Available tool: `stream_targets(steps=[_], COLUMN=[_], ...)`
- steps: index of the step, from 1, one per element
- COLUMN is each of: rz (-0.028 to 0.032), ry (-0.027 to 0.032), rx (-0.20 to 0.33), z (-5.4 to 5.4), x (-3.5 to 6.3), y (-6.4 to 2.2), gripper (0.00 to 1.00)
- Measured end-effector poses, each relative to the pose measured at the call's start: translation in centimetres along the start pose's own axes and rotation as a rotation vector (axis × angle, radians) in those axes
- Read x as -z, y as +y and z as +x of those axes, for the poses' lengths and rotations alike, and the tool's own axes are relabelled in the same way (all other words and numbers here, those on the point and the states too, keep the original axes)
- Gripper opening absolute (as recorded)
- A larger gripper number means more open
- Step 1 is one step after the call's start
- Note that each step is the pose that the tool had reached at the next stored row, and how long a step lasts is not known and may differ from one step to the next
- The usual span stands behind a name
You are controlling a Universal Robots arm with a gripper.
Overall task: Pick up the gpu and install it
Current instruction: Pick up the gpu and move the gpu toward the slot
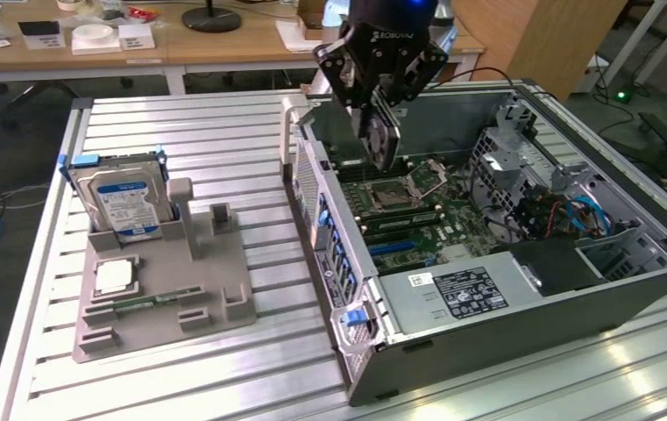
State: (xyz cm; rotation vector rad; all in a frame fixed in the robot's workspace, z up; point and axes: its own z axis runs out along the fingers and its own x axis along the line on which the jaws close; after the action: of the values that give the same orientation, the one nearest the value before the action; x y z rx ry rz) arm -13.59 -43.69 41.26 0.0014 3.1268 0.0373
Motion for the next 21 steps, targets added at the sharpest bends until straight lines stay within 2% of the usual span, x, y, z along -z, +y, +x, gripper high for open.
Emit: stream_targets(steps=[5,21], rz=[0.0,0.0], ry=[0.0,-0.0001], rx=[0.0,0.0], z=[-1.5,-7.8], x=[-0.04,-0.21], y=[0.0,0.01], gripper=[0.28,0.28])
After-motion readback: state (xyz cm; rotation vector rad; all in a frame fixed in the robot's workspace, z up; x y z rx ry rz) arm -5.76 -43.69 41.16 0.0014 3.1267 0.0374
